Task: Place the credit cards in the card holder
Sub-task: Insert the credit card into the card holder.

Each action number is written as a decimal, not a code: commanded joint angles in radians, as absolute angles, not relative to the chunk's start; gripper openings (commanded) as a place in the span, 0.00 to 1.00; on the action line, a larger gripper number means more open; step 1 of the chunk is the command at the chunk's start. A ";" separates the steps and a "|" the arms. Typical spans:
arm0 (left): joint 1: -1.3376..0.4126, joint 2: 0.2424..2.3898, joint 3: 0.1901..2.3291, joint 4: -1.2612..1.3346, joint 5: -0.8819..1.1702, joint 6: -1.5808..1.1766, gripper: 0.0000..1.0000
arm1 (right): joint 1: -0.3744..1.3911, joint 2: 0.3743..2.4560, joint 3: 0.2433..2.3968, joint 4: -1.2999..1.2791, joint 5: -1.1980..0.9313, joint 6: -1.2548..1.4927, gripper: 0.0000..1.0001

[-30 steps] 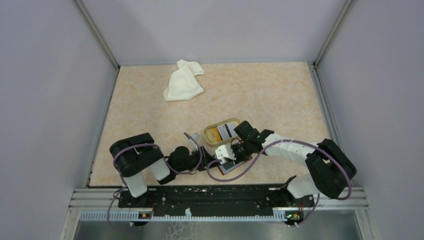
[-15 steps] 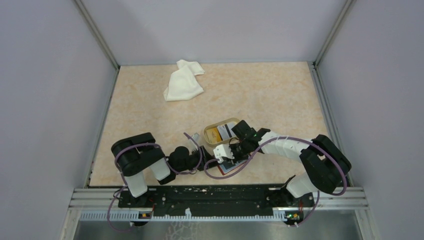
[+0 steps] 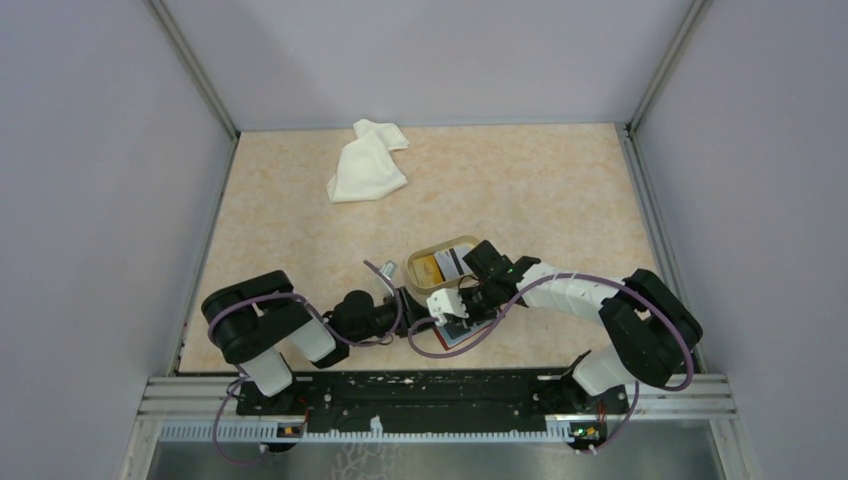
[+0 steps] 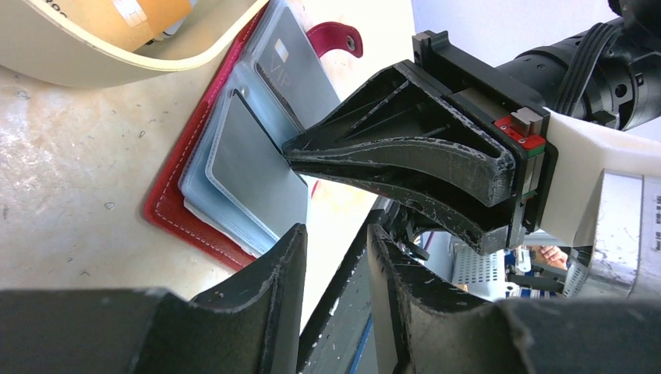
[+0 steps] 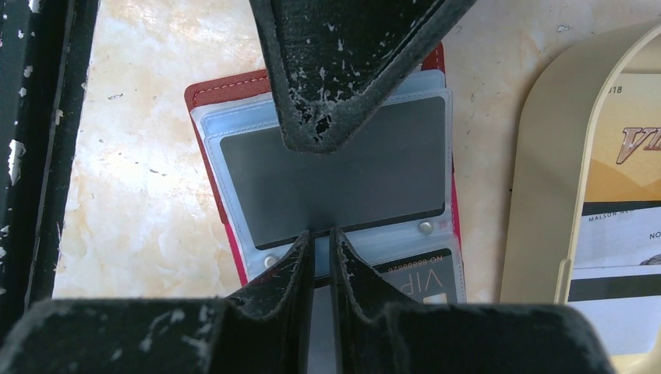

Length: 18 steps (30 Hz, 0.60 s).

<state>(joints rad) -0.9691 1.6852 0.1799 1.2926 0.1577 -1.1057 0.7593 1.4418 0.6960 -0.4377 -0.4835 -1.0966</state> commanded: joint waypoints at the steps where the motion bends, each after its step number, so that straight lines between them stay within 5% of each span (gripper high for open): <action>1: -0.972 1.681 0.175 1.298 0.146 -1.097 0.40 | 0.779 1.480 0.704 -0.453 -0.477 -1.097 0.13; 18: -0.973 1.755 0.188 1.307 0.124 -1.106 0.42 | 0.779 1.484 0.706 -0.459 -0.479 -1.097 0.13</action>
